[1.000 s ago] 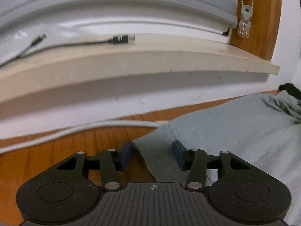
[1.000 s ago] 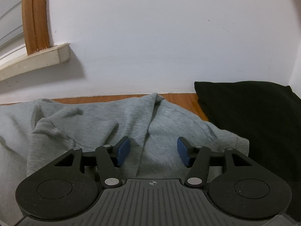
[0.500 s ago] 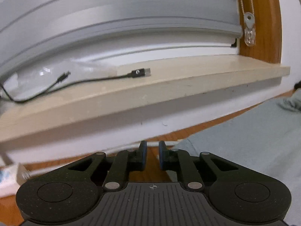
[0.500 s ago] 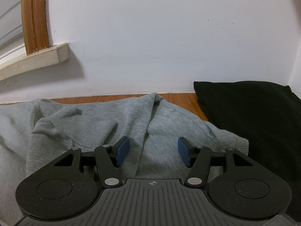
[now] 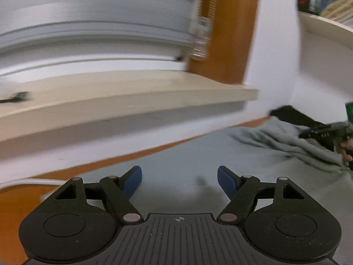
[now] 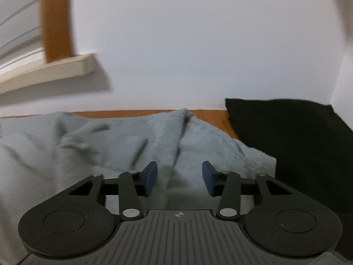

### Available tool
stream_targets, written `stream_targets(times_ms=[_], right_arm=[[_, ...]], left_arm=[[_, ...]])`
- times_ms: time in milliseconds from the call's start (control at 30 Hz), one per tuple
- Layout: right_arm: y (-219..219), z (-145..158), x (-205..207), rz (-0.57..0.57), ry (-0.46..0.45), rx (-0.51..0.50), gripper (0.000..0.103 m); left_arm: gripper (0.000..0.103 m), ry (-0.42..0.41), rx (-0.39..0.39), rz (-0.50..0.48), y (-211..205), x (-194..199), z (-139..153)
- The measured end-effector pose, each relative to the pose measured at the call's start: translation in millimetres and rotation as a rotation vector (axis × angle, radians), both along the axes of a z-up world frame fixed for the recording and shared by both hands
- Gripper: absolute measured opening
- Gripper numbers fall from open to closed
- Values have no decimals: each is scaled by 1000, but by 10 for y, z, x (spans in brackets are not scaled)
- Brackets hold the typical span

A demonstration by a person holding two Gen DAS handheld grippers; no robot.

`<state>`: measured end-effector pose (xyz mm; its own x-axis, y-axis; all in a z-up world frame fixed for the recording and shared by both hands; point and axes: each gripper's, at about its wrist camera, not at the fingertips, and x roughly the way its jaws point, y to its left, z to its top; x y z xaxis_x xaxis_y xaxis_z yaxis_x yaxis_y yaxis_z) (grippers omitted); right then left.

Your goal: Fold clothes

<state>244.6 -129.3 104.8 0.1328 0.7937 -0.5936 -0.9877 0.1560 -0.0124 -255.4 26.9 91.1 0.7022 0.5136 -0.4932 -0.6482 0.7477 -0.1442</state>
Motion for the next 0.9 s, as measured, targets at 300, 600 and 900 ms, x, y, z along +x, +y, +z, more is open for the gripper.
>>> stream_targets(times_ms=[300,600,900], right_arm=[[-54,109,-726,129,-13,-75,44],[106,28,-894,61,-67,-118,13],[-66,745,-934,20,13,83,9]], left_arm=[[81,-24,-25,-56,-70,83,-105],[89,-22,-52,-66,-58,105,-153],[89,-16,-95,-43,22,88,-189]])
